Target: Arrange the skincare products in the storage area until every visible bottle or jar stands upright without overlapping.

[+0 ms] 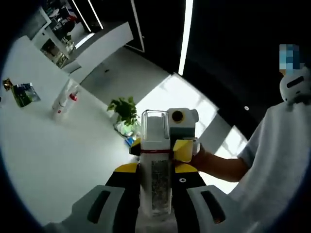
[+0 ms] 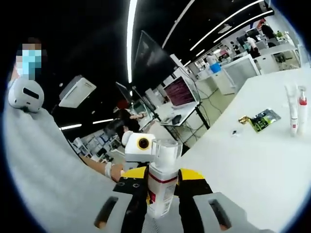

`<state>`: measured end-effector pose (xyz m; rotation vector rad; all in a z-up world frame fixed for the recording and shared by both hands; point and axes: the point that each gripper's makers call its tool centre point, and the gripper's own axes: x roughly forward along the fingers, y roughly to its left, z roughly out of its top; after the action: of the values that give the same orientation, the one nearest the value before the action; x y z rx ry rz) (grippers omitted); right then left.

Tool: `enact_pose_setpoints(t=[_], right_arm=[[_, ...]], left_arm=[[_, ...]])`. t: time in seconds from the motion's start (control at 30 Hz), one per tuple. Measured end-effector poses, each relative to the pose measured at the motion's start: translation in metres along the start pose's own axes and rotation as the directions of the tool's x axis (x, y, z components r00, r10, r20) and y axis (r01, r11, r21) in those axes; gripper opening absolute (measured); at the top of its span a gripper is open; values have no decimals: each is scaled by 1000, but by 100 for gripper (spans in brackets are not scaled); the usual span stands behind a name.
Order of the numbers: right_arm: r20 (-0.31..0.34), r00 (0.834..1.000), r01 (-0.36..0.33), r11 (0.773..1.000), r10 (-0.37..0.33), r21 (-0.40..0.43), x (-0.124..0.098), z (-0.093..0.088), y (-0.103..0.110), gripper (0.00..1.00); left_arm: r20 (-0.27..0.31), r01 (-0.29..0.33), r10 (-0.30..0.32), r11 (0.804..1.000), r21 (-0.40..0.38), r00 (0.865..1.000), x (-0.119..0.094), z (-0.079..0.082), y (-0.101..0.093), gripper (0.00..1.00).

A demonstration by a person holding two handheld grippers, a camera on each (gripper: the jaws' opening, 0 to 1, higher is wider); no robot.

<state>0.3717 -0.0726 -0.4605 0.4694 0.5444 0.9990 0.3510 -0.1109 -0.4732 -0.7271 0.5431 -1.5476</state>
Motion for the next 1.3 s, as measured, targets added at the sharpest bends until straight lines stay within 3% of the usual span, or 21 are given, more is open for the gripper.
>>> enact_pose_setpoints(t=[0.2, 0.33, 0.53, 0.67, 0.8, 1.07, 1.2, 1.27, 1.3], right_arm=[[-3, 1000, 5, 1000, -5, -19, -3, -2, 3, 15], [7, 999, 39, 999, -39, -14, -7, -3, 0, 15], [31, 995, 100, 995, -99, -18, -19, -3, -4, 15], [28, 988, 155, 988, -154, -24, -27, -7, -9, 15], [36, 978, 204, 979, -204, -25, -31, -7, -8, 15], [54, 964, 263, 962, -259, -70, -45, -1, -14, 15], [99, 955, 289, 953, -280, -93, -62, 10, -24, 15], [107, 958, 277, 953, -265, -122, -69, 14, -29, 15], [103, 959, 274, 955, -263, -113, -72, 16, -32, 15]], left_arm=[[-17, 13, -13, 1000, -1, 1000, 2, -3, -4, 21], [-24, -16, 17, 1000, 17, 1000, 2, -5, 0, 21], [-81, -30, 33, 999, 41, 996, 2, -18, 0, 20], [-120, -67, 74, 996, 58, 990, 3, -27, 7, 25], [-127, -88, 94, 995, 51, 987, 3, -29, 11, 28], [-127, -188, 199, 978, 94, 972, 3, -30, 26, 37], [-197, -252, 290, 947, 199, 936, 0, -41, 37, 34], [-226, -278, 344, 920, 277, 912, -1, -44, 43, 31], [-240, -307, 390, 896, 320, 889, -5, -45, 48, 28]])
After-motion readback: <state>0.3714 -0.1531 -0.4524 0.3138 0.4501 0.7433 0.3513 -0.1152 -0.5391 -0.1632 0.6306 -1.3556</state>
